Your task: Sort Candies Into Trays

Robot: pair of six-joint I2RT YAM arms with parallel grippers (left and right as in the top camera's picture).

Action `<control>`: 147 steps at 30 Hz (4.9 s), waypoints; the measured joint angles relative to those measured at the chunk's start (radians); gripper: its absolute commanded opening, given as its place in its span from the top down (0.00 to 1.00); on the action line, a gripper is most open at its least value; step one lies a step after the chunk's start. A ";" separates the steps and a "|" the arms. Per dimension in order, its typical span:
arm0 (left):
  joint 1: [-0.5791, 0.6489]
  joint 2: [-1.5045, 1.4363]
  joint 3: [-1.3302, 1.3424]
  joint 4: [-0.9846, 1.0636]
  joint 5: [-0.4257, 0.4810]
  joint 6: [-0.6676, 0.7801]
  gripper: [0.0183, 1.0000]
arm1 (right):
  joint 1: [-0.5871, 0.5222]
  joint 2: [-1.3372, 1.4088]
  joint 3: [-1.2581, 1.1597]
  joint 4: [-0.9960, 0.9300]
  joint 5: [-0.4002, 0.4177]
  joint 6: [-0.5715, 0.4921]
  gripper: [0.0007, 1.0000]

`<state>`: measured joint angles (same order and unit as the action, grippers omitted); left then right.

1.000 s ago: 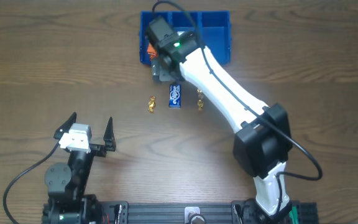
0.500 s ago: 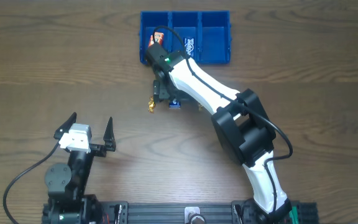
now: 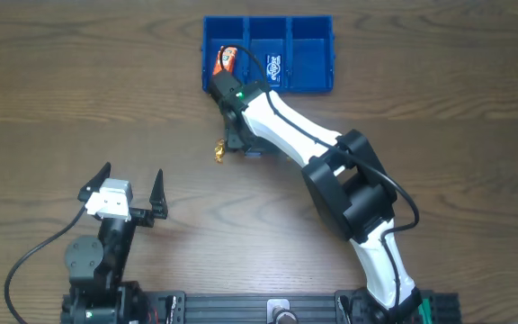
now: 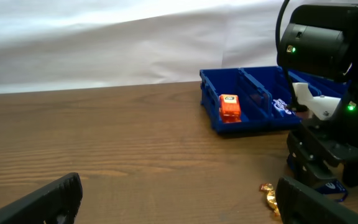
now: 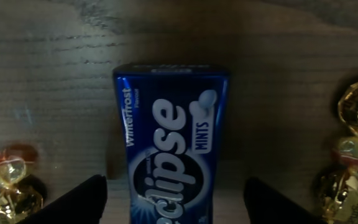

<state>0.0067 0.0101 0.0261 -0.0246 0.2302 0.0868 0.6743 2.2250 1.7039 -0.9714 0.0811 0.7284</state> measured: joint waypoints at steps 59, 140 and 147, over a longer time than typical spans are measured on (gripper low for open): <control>0.000 0.000 0.000 0.000 0.000 0.000 0.00 | -0.216 -0.153 0.017 0.504 0.214 -0.365 0.96; 0.000 0.000 0.000 0.000 0.000 0.000 0.00 | 0.208 0.052 0.066 0.109 0.150 0.049 0.02; 0.000 0.000 0.000 0.000 0.000 0.000 0.00 | 0.204 0.053 0.066 0.119 0.152 0.110 0.04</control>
<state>0.0067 0.0101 0.0261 -0.0246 0.2298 0.0864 0.8783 2.2784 1.7695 -0.8524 0.2329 0.8383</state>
